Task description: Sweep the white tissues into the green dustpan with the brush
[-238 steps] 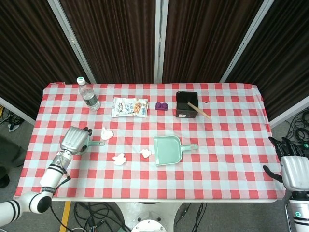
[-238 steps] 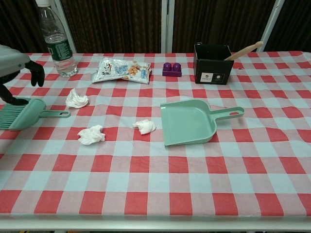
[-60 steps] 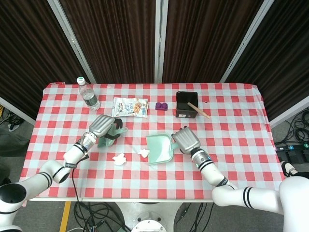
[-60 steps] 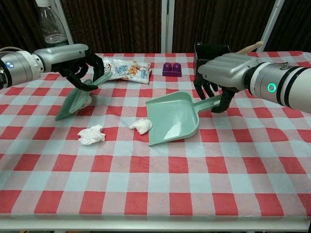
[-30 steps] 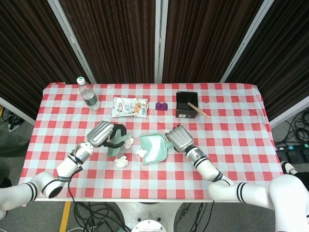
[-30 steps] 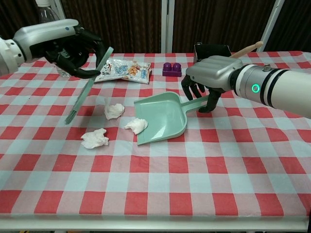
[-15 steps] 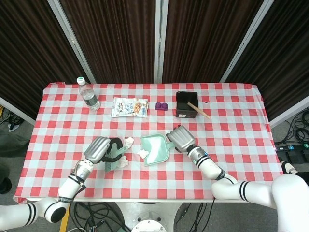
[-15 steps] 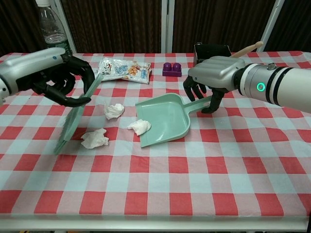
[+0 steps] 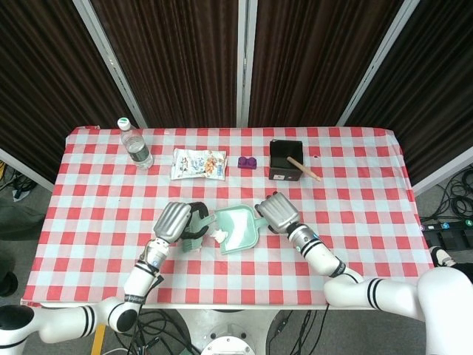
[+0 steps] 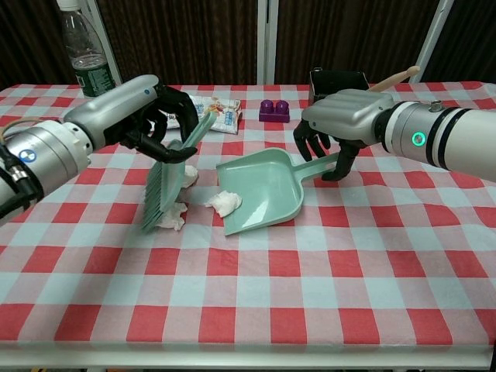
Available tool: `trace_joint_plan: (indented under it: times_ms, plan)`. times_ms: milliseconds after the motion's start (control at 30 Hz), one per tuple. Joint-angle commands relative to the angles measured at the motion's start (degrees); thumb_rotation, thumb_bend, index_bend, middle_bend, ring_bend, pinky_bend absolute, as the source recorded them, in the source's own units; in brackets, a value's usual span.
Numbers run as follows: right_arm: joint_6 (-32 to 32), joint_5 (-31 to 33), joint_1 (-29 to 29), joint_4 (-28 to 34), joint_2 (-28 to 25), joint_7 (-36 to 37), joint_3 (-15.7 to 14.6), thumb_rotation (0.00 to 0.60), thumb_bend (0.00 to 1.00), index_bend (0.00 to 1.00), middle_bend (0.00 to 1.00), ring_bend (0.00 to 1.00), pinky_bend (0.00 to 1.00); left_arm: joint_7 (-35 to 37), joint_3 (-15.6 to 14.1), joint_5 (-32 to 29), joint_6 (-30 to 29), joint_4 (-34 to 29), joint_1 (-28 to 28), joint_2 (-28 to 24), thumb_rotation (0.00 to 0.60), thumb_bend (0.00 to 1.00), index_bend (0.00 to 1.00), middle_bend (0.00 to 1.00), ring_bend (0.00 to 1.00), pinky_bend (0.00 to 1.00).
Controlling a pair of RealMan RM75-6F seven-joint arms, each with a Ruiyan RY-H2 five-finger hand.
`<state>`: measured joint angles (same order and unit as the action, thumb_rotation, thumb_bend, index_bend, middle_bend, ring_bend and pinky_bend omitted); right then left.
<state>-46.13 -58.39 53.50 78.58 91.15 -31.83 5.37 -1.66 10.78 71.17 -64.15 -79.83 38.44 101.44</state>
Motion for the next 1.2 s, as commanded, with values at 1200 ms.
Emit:
trace_joint_plan:
  times_ms: [1200]
  plan:
    - [0.95,7.47,3.33,-6.25,6.65,-2.51,3.26,0.6,0.56,0.69,0.59,0.42,0.38,11.71,6.34,1.23,5.87,12.67,6.52,6.41,0.6,0.49,0.55,0.54,0.7,0.92]
